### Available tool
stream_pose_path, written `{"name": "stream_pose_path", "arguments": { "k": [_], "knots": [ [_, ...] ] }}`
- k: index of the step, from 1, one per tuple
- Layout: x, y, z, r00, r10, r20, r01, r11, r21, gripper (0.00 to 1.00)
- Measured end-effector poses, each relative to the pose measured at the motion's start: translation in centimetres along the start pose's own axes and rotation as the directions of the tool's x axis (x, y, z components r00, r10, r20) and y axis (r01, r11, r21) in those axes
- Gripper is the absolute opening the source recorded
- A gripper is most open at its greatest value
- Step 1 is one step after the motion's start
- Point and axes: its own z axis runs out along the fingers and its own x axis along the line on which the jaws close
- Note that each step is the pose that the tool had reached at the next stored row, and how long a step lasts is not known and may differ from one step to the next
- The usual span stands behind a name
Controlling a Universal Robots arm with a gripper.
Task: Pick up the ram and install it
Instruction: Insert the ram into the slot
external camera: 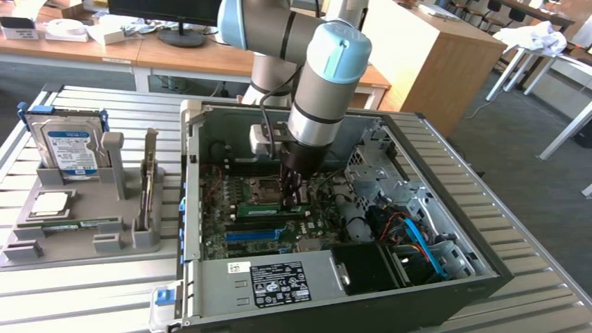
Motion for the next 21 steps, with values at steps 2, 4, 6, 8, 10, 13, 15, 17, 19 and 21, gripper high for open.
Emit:
{"name": "stream_pose_path", "arguments": {
  "k": [2,4,6,8,10,13,15,17,19,21],
  "knots": [
    [0.00,0.00,0.00,1.0000,0.000,0.0001,0.000,1.0000,0.0000,0.11],
    [0.00,0.00,0.00,1.0000,0.000,0.0000,0.000,1.0000,0.0000,0.11],
    [0.00,-0.01,0.09,1.0000,0.000,0.0003,0.000,1.0000,0.0001,0.11],
    [0.00,-0.01,0.21,1.0000,0.000,0.0001,0.000,1.0000,0.0000,0.11],
    [0.01,-0.01,0.31,1.0000,0.000,0.0000,0.000,1.0000,-0.0001,0.11],
    [0.01,-0.01,0.49,1.0000,0.000,-0.0001,0.000,1.0000,-0.0001,0.11],
    [0.02,-0.02,0.54,1.0000,0.000,-0.0002,0.000,1.0000,-0.0001,0.11],
    [0.01,-0.02,0.54,1.0000,0.000,-0.0002,0.000,1.0000,-0.0001,0.11],
    [0.01,-0.02,0.55,1.0000,0.000,0.0000,0.000,1.0000,-0.0001,0.11],
    [0.01,-0.02,0.55,1.0000,0.000,0.0001,0.000,1.0000,0.0000,0.12]
  ]
}}
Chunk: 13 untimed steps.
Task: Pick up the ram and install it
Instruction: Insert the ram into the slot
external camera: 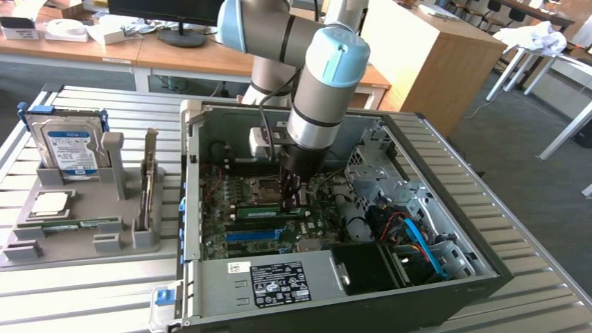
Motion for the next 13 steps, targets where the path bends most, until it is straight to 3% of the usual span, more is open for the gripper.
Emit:
{"name": "stream_pose_path", "arguments": {
  "k": [5,13],
  "knots": [
    [0.00,0.00,0.00,1.0000,0.000,0.0000,0.000,1.0000,0.0000,0.31],
    [0.00,0.00,-0.11,1.0000,0.000,-0.0002,0.000,1.0000,-0.0001,0.31]
  ]
}}
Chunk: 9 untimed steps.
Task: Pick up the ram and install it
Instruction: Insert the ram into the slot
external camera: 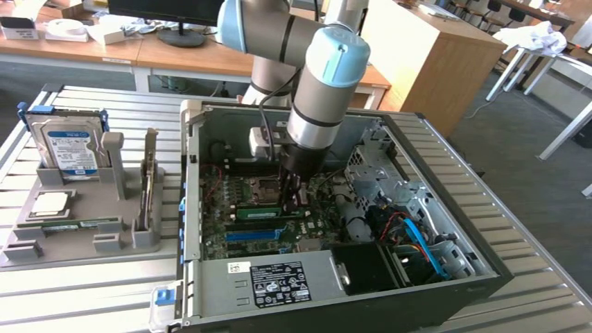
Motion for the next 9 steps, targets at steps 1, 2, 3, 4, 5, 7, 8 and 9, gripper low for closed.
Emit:
{"name": "stream_pose_path", "arguments": {
  "k": [1,2,3,4,5,7,8,9],
  "knots": [
    [0.0,0.00,-0.12,1.0000,0.000,-0.0001,0.000,1.0000,0.0000,0.31],
    [0.0,0.01,-0.29,1.0000,0.000,-0.0001,0.000,1.0000,0.0000,0.31],
    [0.0,0.01,-0.49,1.0000,0.000,-0.0002,0.000,1.0000,0.0000,0.31],
    [0.0,0.02,-0.73,1.0000,0.000,-0.0001,0.000,1.0000,0.0000,0.31],
    [0.0,0.03,-0.99,1.0000,0.000,-0.0001,0.000,1.0000,0.0000,0.31],
    [0.0,0.05,-1.62,1.0000,0.000,-0.0001,0.000,1.0000,0.0001,0.31],
    [0.0,0.05,-1.95,1.0000,0.000,-0.0001,0.000,1.0000,0.0001,0.31],
    [0.0,0.06,-2.29,1.0000,0.000,-0.0002,0.000,1.0000,0.0000,0.31]
  ]
}}
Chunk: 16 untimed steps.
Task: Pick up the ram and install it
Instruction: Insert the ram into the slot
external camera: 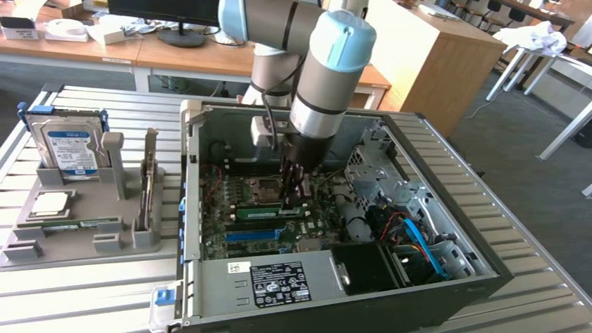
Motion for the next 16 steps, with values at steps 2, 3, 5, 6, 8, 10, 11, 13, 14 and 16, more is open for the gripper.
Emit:
{"name": "stream_pose_path", "arguments": {
  "k": [2,3,5,6,8,10,11,13,14,16],
  "knots": [
    [0.0,0.02,-0.68,1.0000,0.000,0.0001,0.000,1.0000,0.0001,0.31],
    [0.0,0.03,-1.03,1.0000,0.000,0.0001,0.000,1.0000,0.0000,0.31],
    [0.0,0.04,-1.74,1.0000,0.000,0.0001,0.000,1.0000,0.0001,0.31],
    [0.0,0.05,-2.10,1.0000,0.000,0.0001,0.000,1.0000,0.0001,0.31],
    [-0.1,0.07,-2.83,1.0000,0.000,0.0000,0.000,1.0000,0.0000,0.31],
    [-0.1,0.08,-3.54,1.0000,0.000,-0.0001,0.000,1.0000,0.0001,0.31],
    [-0.1,0.09,-3.88,1.0000,0.000,-0.0003,0.000,1.0000,0.0000,0.31],
    [-0.1,0.10,-4.53,1.0000,0.000,-0.0002,0.000,1.0000,0.0001,0.31],
    [-0.1,0.10,-4.87,1.0000,0.000,-0.0002,0.000,1.0000,0.0000,0.31],
    [-0.1,0.11,-5.60,1.0000,0.000,-0.0002,0.000,1.0000,0.0000,0.31]
  ]
}}
